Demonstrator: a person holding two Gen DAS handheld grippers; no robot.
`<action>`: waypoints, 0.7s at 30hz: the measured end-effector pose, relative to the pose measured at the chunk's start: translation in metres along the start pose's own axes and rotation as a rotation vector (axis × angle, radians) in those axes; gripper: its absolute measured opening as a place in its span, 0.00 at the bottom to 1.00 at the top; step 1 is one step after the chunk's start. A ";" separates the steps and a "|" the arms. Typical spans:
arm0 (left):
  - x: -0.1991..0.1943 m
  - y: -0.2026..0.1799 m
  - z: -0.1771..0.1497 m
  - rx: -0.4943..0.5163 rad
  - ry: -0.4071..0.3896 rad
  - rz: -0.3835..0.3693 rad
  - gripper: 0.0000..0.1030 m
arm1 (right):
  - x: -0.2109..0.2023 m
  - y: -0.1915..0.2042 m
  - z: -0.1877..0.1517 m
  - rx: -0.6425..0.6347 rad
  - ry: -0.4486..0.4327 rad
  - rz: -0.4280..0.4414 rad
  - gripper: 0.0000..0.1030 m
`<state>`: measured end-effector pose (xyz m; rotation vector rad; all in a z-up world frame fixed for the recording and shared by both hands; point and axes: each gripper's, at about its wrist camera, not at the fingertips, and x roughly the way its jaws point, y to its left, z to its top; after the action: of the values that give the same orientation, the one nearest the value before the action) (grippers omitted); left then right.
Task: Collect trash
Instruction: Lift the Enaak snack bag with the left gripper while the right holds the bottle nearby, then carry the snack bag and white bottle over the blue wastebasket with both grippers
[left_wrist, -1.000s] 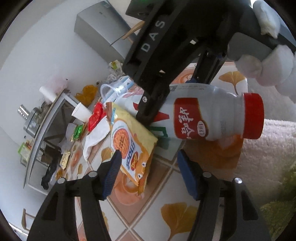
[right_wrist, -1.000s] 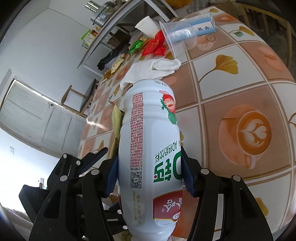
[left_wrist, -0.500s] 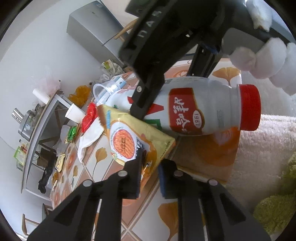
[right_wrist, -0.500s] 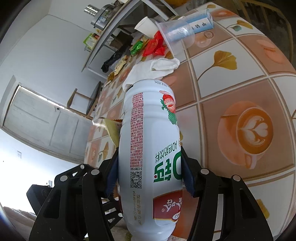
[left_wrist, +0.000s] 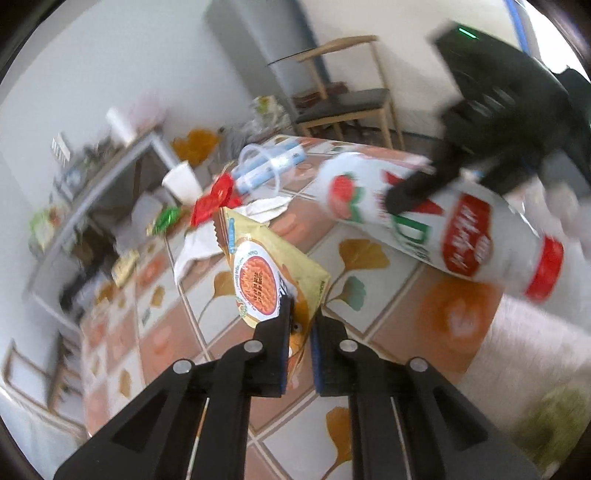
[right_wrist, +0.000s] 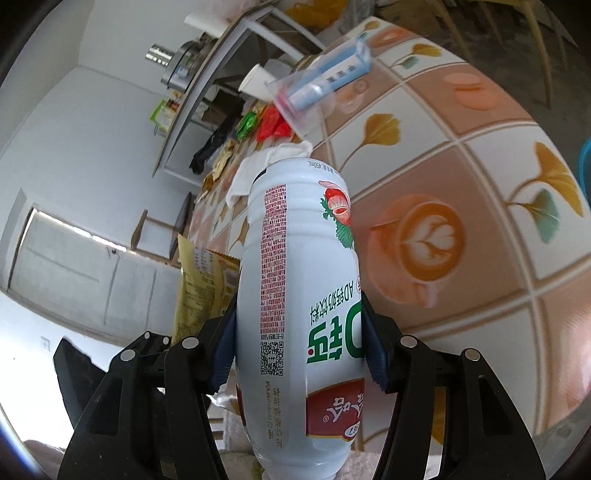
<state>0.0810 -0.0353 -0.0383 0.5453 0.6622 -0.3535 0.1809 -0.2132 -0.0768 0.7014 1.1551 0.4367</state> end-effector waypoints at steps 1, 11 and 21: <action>0.000 0.004 0.003 -0.035 0.006 -0.006 0.09 | -0.002 -0.001 -0.001 0.006 -0.004 0.001 0.54; -0.018 0.021 0.030 -0.223 -0.038 -0.133 0.08 | -0.029 -0.010 -0.010 0.062 -0.074 0.057 0.54; -0.037 -0.027 0.101 -0.134 -0.142 -0.286 0.08 | -0.110 -0.050 -0.023 0.133 -0.269 0.071 0.54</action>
<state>0.0898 -0.1106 0.0433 0.2938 0.6221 -0.6062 0.1180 -0.3134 -0.0435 0.8911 0.9124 0.3153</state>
